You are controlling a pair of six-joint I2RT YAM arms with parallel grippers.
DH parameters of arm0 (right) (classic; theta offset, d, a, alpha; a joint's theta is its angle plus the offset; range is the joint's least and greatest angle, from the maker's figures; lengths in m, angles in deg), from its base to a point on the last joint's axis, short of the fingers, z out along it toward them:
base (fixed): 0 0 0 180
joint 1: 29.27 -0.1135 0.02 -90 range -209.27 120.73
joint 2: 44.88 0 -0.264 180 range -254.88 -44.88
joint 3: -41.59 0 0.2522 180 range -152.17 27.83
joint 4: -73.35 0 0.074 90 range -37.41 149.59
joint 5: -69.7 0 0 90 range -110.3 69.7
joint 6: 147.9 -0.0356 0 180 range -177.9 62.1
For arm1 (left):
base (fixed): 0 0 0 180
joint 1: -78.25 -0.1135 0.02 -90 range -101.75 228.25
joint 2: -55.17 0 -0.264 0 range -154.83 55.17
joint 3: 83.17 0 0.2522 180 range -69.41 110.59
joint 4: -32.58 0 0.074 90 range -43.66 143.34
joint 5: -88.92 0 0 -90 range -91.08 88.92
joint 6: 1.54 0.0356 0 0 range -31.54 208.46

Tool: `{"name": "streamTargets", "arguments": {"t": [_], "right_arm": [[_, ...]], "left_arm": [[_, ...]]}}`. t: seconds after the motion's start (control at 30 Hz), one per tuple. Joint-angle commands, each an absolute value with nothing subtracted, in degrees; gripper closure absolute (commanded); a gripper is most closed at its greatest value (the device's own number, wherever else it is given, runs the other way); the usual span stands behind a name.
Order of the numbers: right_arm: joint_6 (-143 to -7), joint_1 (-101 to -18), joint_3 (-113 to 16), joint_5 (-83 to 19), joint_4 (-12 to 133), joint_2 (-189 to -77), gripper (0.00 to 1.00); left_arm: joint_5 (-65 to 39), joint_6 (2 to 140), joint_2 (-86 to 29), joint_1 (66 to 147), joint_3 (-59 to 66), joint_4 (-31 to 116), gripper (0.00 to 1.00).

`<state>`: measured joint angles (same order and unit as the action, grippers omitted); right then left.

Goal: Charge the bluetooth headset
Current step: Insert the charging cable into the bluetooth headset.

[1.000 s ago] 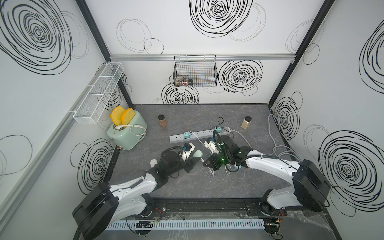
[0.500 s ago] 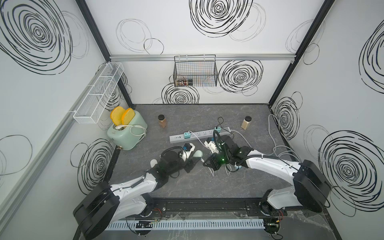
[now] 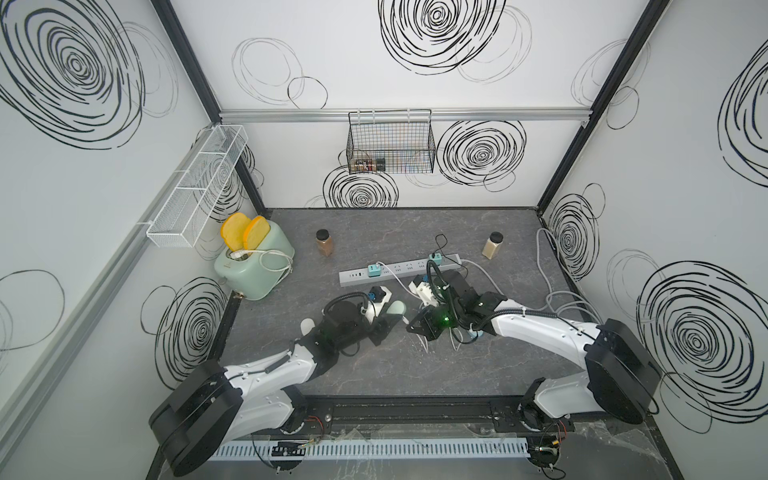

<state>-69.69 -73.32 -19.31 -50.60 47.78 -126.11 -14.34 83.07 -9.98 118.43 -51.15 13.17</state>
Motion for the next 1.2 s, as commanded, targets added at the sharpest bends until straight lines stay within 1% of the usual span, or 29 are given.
{"name": "streamTargets", "arguments": {"t": [0.0, 0.37, 0.63, 0.93, 1.17], "right_arm": [[-69.64, -72.7, -19.18, -50.0, 48.65, -126.99, 0.99], [-69.95, -71.81, -19.88, -49.74, 48.01, -125.04, 0.99], [-70.32, -71.9, -20.49, -51.4, 48.86, -125.85, 1.0], [-70.73, -71.49, -20.99, -51.67, 49.3, -123.65, 1.0], [-70.93, -70.25, -20.87, -52.24, 50.4, -122.99, 1.0]], "left_arm": [[-16.89, 82.46, -8.43, 118.41, -49.63, 9.53, 0.71], [-17.65, 83.45, -9.22, 119.09, -49.9, 10.21, 0.72], [-14.88, 87.98, -10.65, 123.01, -48.15, 14.2, 0.72], [-13.59, 90.65, -13.3, 125.71, -46.39, 16.48, 0.73], [-16.54, 90.61, -13.44, 126.17, -46.25, 16.0, 0.75]]}}
